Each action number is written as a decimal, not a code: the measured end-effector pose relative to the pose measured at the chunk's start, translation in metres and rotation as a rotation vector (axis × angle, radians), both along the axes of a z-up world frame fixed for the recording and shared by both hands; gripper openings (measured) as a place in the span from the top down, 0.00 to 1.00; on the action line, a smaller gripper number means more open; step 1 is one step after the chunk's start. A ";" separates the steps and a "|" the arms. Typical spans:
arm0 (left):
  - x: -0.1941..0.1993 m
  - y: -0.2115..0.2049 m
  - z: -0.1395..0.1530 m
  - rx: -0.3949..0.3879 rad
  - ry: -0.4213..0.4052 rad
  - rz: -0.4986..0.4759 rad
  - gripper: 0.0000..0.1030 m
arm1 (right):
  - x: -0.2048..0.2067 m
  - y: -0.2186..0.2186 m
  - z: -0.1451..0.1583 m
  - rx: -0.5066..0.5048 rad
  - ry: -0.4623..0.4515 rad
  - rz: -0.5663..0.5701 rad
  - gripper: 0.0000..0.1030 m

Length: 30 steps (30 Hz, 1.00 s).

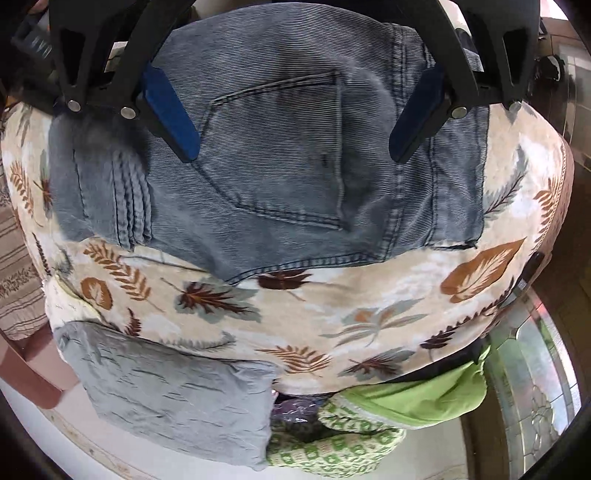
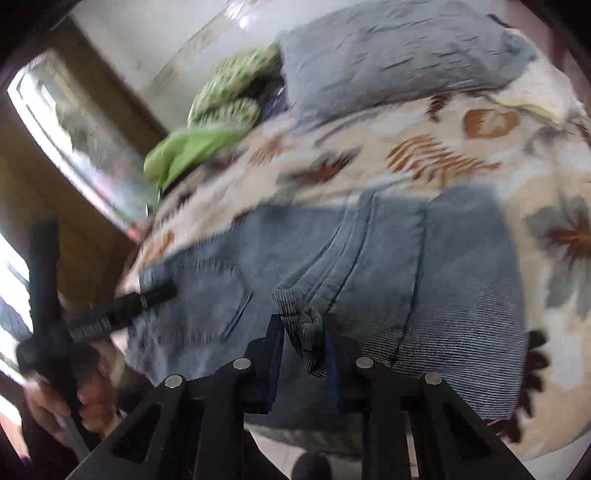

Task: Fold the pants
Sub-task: 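Lay the leg over with the right gripper while the left gripper grasps the seam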

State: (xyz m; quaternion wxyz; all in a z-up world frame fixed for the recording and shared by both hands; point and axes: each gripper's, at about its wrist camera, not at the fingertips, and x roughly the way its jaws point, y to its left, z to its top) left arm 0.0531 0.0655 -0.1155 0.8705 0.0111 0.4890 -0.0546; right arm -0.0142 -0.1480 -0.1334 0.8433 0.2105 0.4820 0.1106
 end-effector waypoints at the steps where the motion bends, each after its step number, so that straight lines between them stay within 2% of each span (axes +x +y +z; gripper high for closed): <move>1: 0.001 0.002 -0.004 0.000 0.012 0.006 0.01 | 0.003 0.004 -0.009 0.036 0.053 0.032 0.70; 3: 0.002 0.001 -0.008 -0.005 0.031 0.006 0.01 | 0.006 0.006 -0.016 0.078 0.097 0.072 0.64; 6: 0.000 -0.012 -0.011 -0.009 0.037 -0.032 0.01 | 0.004 -0.008 -0.006 0.173 0.067 0.118 0.41; 9: -0.001 -0.036 -0.013 0.001 0.027 -0.096 0.01 | -0.005 -0.044 0.011 0.203 -0.032 0.017 0.40; 11: 0.007 -0.055 -0.015 -0.019 0.031 -0.150 0.01 | -0.012 -0.075 0.014 0.214 -0.069 -0.107 0.40; 14: 0.028 -0.083 -0.018 -0.051 0.056 -0.210 0.01 | -0.025 -0.113 0.010 0.232 -0.082 -0.288 0.40; 16: 0.049 -0.101 -0.025 -0.101 0.125 -0.254 0.01 | -0.025 -0.126 0.006 0.239 -0.069 -0.344 0.40; 21: 0.085 -0.127 -0.046 -0.234 0.310 -0.321 0.01 | -0.018 -0.131 -0.007 0.225 -0.020 -0.340 0.40; 24: 0.092 -0.136 -0.055 -0.255 0.368 -0.331 0.02 | -0.014 -0.129 -0.017 0.219 -0.003 -0.320 0.40; 30: 0.090 -0.144 -0.053 -0.247 0.360 -0.357 0.29 | -0.006 -0.129 -0.035 0.226 0.058 -0.318 0.40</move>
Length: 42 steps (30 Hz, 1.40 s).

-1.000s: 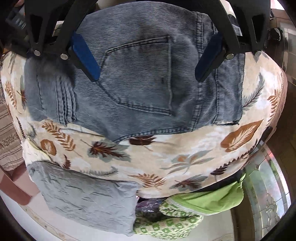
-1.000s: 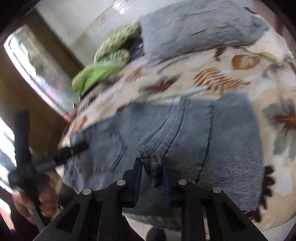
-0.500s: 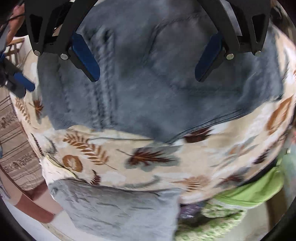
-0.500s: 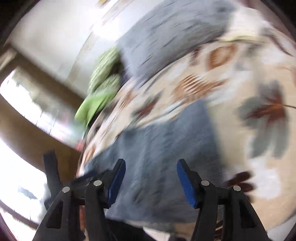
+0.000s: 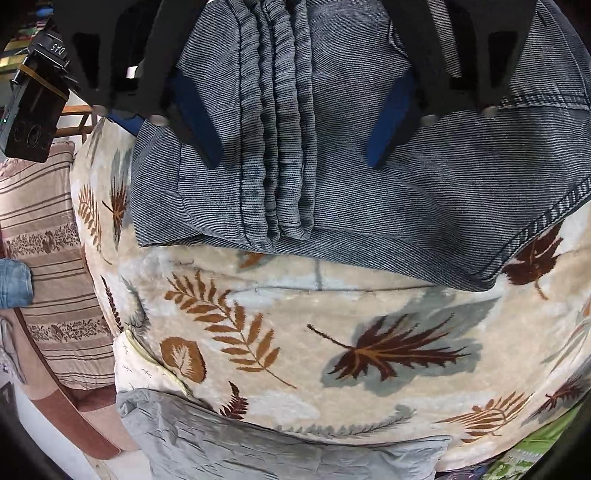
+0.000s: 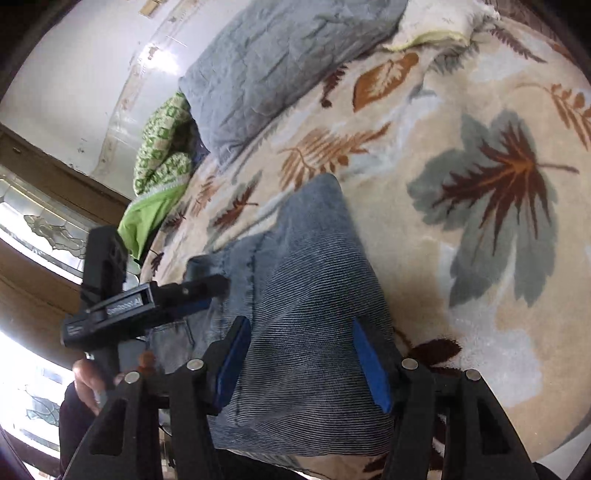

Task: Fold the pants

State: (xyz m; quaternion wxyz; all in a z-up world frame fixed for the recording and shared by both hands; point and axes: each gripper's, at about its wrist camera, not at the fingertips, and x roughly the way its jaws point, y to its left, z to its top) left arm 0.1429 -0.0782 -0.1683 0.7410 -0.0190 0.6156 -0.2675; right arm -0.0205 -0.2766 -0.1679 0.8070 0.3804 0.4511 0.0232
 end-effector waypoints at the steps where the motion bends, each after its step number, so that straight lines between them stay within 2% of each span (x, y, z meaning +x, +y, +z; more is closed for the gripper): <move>1: -0.002 0.001 0.001 0.004 -0.006 0.007 0.37 | -0.001 0.000 0.000 -0.001 0.001 -0.002 0.40; 2: 0.001 0.001 0.001 -0.010 -0.001 0.008 0.48 | 0.000 0.001 0.000 -0.007 0.003 -0.002 0.40; 4: -0.002 0.002 0.001 -0.078 0.054 -0.008 0.65 | 0.001 0.002 0.000 -0.013 0.007 -0.004 0.40; 6: -0.006 0.002 0.003 -0.051 0.031 -0.011 0.65 | 0.000 0.003 0.000 -0.018 0.011 -0.005 0.40; 11: -0.007 0.006 -0.003 -0.067 0.060 0.006 0.65 | -0.001 0.003 -0.002 -0.014 0.014 -0.012 0.40; 15: -0.014 0.001 0.002 -0.045 0.059 -0.022 0.65 | -0.001 0.003 -0.001 -0.020 0.014 -0.012 0.40; 19: -0.013 0.002 -0.002 -0.040 0.081 0.001 0.65 | -0.001 0.003 -0.002 -0.017 0.018 -0.017 0.40; 21: -0.014 0.002 -0.001 -0.044 0.079 0.016 0.71 | -0.001 0.003 -0.002 -0.020 0.018 -0.019 0.40; 22: -0.017 0.001 0.002 -0.042 0.065 0.016 0.79 | -0.001 0.004 -0.001 -0.023 0.019 -0.019 0.40; 23: -0.018 0.001 0.004 -0.035 0.055 0.017 0.82 | -0.001 0.004 -0.001 -0.025 0.019 -0.018 0.40; 26: -0.023 0.006 0.010 -0.052 0.049 0.028 0.87 | -0.002 0.003 0.001 -0.022 0.014 -0.021 0.40; 29: -0.033 0.011 0.018 -0.102 0.039 0.040 0.88 | -0.003 0.001 0.002 -0.008 0.002 -0.025 0.40; 34: -0.062 0.031 0.028 -0.161 -0.012 0.095 0.88 | -0.005 -0.004 0.015 0.017 -0.079 -0.046 0.40; 37: -0.068 0.047 0.035 -0.119 -0.076 0.163 0.89 | -0.004 -0.008 0.025 0.014 -0.131 -0.090 0.40; 39: -0.061 0.053 0.036 -0.110 -0.088 0.188 0.89 | 0.000 -0.009 0.030 -0.003 -0.154 -0.113 0.40; 42: -0.051 0.048 0.031 -0.096 -0.068 0.147 0.88 | 0.013 -0.003 0.037 -0.064 -0.171 -0.120 0.44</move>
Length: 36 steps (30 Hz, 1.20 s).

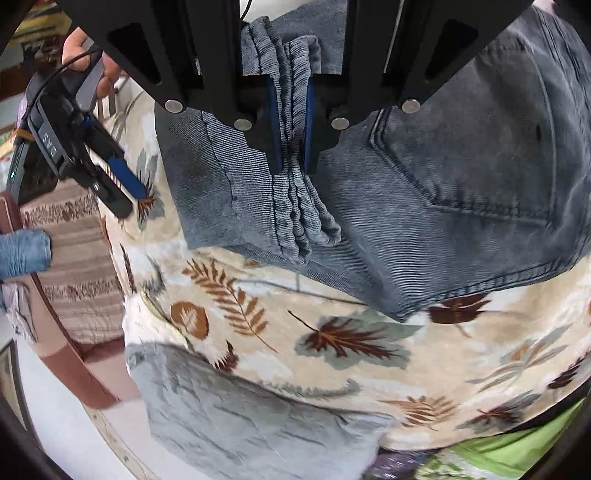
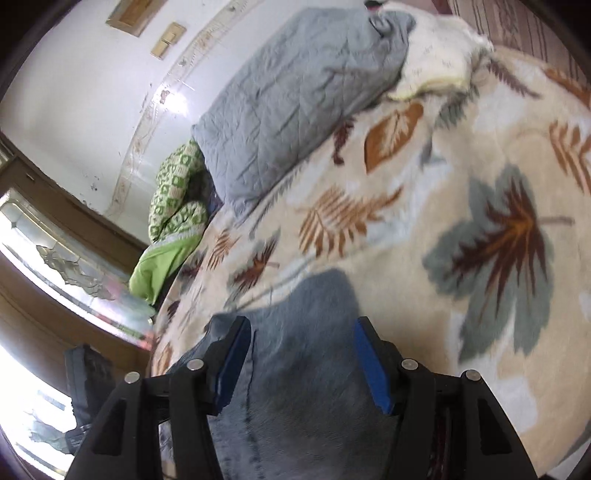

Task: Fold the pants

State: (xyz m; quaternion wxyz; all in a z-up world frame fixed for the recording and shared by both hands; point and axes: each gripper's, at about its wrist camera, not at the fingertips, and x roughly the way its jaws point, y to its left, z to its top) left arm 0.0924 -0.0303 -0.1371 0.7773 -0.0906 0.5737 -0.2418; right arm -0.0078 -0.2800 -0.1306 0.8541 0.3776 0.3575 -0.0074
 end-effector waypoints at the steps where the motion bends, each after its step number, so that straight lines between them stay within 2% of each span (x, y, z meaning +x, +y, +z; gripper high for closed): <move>1: 0.001 -0.004 -0.004 0.023 0.009 -0.004 0.88 | 0.007 0.005 0.000 -0.020 0.005 0.015 0.52; 3: -0.002 -0.003 -0.008 0.050 0.010 0.001 0.87 | 0.022 0.013 -0.009 -0.051 0.055 0.061 0.57; 4: -0.004 -0.001 -0.009 0.059 0.004 0.011 0.87 | 0.031 0.021 -0.019 -0.070 0.108 0.087 0.60; 6: -0.008 0.004 -0.010 0.119 -0.026 0.048 0.87 | 0.043 0.029 -0.040 -0.108 0.208 0.112 0.60; 7: -0.011 0.008 -0.009 0.143 -0.045 0.064 0.87 | 0.044 0.031 -0.047 -0.129 0.226 0.115 0.63; 8: -0.012 0.012 -0.008 0.150 -0.055 0.074 0.87 | 0.043 0.032 -0.043 -0.147 0.210 0.113 0.63; 11: -0.021 0.021 0.001 0.127 -0.077 0.090 0.87 | 0.035 0.025 -0.027 -0.111 0.130 0.093 0.63; 15: -0.041 0.005 0.009 0.090 -0.110 -0.014 0.87 | 0.038 0.026 -0.013 -0.115 0.040 0.071 0.63; 17: -0.044 -0.004 0.003 0.114 -0.107 -0.036 0.87 | 0.050 0.032 -0.018 -0.109 0.052 0.083 0.63; 18: -0.043 -0.008 -0.004 0.152 -0.099 -0.040 0.87 | 0.058 0.033 -0.023 -0.112 0.074 0.086 0.63; 20: -0.039 -0.009 -0.024 0.220 -0.054 -0.038 0.86 | 0.078 0.035 -0.050 -0.083 0.196 0.102 0.63; 21: -0.038 -0.005 -0.030 0.216 -0.020 -0.030 0.85 | 0.081 0.033 -0.057 -0.064 0.210 0.090 0.62; 23: -0.039 0.008 -0.025 0.166 -0.018 -0.016 0.84 | 0.079 0.030 -0.050 -0.044 0.180 0.054 0.62; 27: -0.047 0.063 0.006 0.180 -0.133 0.023 0.84 | 0.064 0.043 -0.032 -0.010 0.119 0.115 0.62; 29: -0.052 0.107 0.020 0.181 -0.177 0.101 0.79 | 0.055 0.065 -0.020 -0.048 0.081 0.201 0.62; 31: -0.062 0.173 0.030 0.215 -0.214 0.243 0.68 | 0.044 0.087 -0.016 -0.087 0.067 0.284 0.62; 32: -0.067 0.199 0.031 0.240 -0.226 0.299 0.65 | 0.041 0.099 -0.015 -0.095 0.064 0.328 0.62; 34: -0.078 0.248 0.027 0.298 -0.223 0.382 0.64 | 0.038 0.124 -0.019 -0.131 0.077 0.413 0.62; 36: -0.089 0.282 0.016 0.294 -0.187 0.416 0.64 | 0.041 0.149 -0.033 -0.234 0.141 0.472 0.62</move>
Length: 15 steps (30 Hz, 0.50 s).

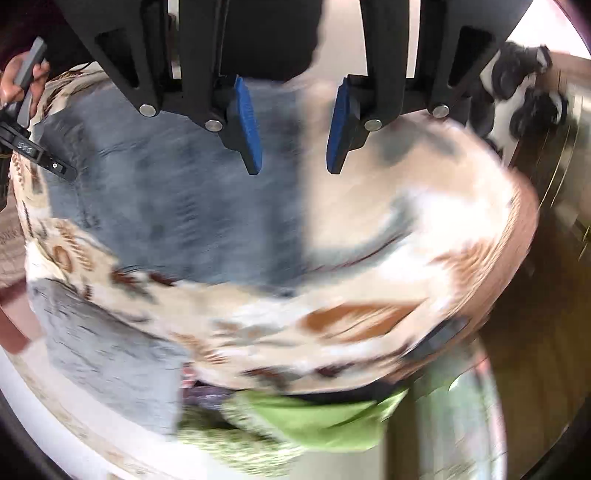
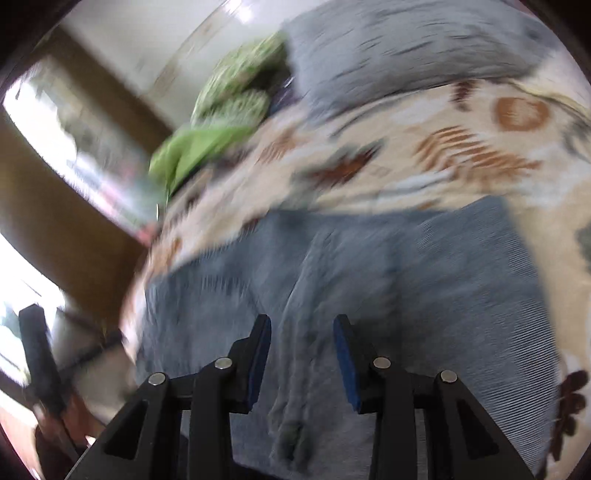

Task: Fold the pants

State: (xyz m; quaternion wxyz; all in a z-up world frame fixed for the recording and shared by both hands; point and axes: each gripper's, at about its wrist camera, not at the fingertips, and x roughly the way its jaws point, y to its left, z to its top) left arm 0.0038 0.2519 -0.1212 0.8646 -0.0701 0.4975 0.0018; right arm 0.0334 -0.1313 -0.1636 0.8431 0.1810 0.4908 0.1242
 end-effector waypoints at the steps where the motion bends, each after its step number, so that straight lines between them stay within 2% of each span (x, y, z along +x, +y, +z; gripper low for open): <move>1: -0.006 0.015 -0.008 -0.023 0.019 0.020 0.64 | 0.000 0.008 -0.005 -0.057 0.001 0.007 0.62; 3: -0.015 0.035 -0.022 -0.092 0.044 0.044 0.60 | 0.000 0.012 -0.001 -0.065 -0.023 0.003 0.60; 5: -0.019 0.045 -0.036 -0.209 0.062 0.077 0.42 | -0.001 0.005 0.009 0.032 -0.078 -0.015 0.60; 7: -0.021 0.048 -0.045 -0.303 0.059 0.099 0.38 | -0.001 0.004 0.015 0.087 -0.122 -0.027 0.60; 9: -0.023 0.048 -0.049 -0.356 0.050 0.102 0.37 | 0.001 0.012 0.017 0.084 -0.162 -0.024 0.60; 11: -0.020 0.042 -0.056 -0.401 0.052 0.085 0.31 | 0.005 0.029 0.017 0.074 -0.176 -0.002 0.60; 15: -0.020 0.029 -0.069 -0.518 0.069 0.071 0.31 | -0.001 0.058 0.019 0.057 -0.210 0.078 0.60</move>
